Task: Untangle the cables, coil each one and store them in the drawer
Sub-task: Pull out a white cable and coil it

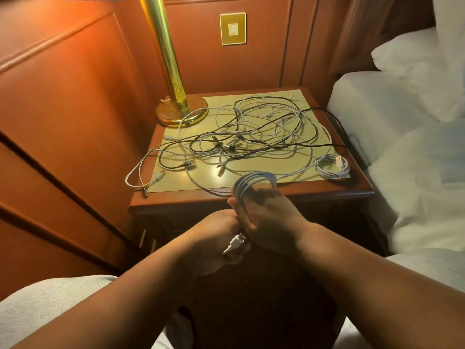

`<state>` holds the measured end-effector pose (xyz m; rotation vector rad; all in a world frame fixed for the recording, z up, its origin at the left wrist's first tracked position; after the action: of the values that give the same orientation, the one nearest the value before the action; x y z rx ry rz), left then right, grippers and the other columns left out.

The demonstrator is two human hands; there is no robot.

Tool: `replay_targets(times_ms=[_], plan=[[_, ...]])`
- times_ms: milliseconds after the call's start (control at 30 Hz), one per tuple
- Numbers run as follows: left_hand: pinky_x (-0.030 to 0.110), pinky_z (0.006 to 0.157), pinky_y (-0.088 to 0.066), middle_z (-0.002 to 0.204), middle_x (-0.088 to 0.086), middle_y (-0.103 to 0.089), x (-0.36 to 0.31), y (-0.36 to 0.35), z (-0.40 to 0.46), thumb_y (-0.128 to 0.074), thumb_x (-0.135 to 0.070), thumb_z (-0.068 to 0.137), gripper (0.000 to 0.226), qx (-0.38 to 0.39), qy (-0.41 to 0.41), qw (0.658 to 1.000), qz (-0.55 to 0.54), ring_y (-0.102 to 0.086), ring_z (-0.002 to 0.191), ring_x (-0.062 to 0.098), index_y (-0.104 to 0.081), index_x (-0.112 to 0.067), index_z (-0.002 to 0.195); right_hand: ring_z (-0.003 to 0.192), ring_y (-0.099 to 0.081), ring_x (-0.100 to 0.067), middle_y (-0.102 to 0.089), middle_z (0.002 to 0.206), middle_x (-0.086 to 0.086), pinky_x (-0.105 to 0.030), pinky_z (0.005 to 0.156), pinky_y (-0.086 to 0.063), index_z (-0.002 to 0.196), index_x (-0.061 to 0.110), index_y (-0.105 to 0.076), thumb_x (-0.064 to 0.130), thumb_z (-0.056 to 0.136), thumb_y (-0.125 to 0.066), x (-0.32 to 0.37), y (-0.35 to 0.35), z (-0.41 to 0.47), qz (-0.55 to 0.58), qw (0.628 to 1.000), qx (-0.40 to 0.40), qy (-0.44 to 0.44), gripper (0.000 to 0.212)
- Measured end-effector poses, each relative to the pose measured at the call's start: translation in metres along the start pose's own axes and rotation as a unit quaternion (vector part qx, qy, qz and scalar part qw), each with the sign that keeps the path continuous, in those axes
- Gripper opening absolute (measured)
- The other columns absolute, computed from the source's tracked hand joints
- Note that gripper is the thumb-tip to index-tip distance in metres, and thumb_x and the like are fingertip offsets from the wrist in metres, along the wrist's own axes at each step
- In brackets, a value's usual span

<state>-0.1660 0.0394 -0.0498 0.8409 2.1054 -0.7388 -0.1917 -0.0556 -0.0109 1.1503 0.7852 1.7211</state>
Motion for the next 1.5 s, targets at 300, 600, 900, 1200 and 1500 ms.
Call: replay_targets(times_ms=[300, 600, 900, 1200, 1500], plan=[[0.027, 0.055, -0.033, 0.071, 0.005, -0.051, -0.010, 0.003, -0.009, -0.041, -0.035, 0.096, 0.035, 0.108, 0.022, 0.987, -0.118, -0.044, 0.059, 0.014, -0.064, -0.010, 0.090, 0.068, -0.049, -0.010, -0.048, 0.072, 0.010, -0.034, 0.063, -0.043, 0.078, 0.025, -0.047, 0.070, 0.091, -0.008, -0.013, 0.005, 0.005, -0.017, 0.990, 0.093, -0.109, 0.061], [0.023, 0.055, -0.041, 0.075, -0.006, -0.061, -0.017, 0.007, -0.008, -0.057, -0.019, 0.098, 0.008, -0.156, -0.232, 0.919, 0.276, -0.052, 0.062, 0.007, -0.065, -0.022, 0.099, 0.052, -0.050, -0.015, -0.052, 0.053, -0.004, -0.037, 0.064, -0.041, 0.057, 0.012, -0.053, 0.069, 0.093, -0.007, -0.031, -0.010, -0.001, 0.269, 0.904, 0.185, -0.278, 0.082], [0.021, 0.078, -0.055, 0.106, -0.006, -0.070, -0.026, 0.007, -0.010, -0.074, -0.039, 0.086, 0.061, -0.040, -0.364, 0.875, 0.317, -0.071, 0.091, 0.008, -0.043, -0.026, 0.137, 0.045, -0.037, -0.019, -0.053, 0.055, -0.010, -0.027, 0.046, -0.022, 0.104, -0.005, -0.059, 0.084, 0.084, -0.015, -0.022, -0.018, -0.013, 0.509, 0.730, 0.293, -0.348, 0.101], [0.045, 0.055, -0.054, 0.065, 0.005, -0.064, -0.026, 0.011, -0.009, -0.059, -0.059, 0.086, 0.038, -0.175, -0.398, 0.865, 0.252, -0.064, 0.058, 0.023, -0.054, -0.021, 0.087, 0.107, -0.067, -0.042, -0.068, 0.114, -0.028, -0.052, 0.099, -0.050, 0.112, 0.014, -0.065, 0.084, 0.076, -0.031, -0.010, -0.034, -0.018, 0.584, 0.661, 0.160, -0.444, 0.085], [0.026, 0.047, -0.044, 0.054, -0.002, -0.053, -0.044, 0.040, -0.016, -0.057, -0.039, 0.094, 0.032, -0.267, -0.421, 0.864, 0.070, -0.051, 0.046, 0.014, -0.050, -0.011, 0.078, 0.110, -0.061, -0.031, -0.065, 0.117, -0.019, -0.040, 0.097, -0.046, 0.118, 0.006, -0.068, 0.036, 0.106, -0.035, 0.000, -0.011, -0.006, 0.558, 0.753, 0.120, -0.327, 0.046]])
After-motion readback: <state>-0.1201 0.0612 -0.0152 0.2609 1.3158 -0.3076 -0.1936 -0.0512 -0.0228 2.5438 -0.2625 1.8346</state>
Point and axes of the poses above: each hand's wrist, its own z-axis towards the middle knuckle, its own y-axis out of the back of the hand, x = y × z, the point moved 5 cm from there along z, towards the middle knuckle
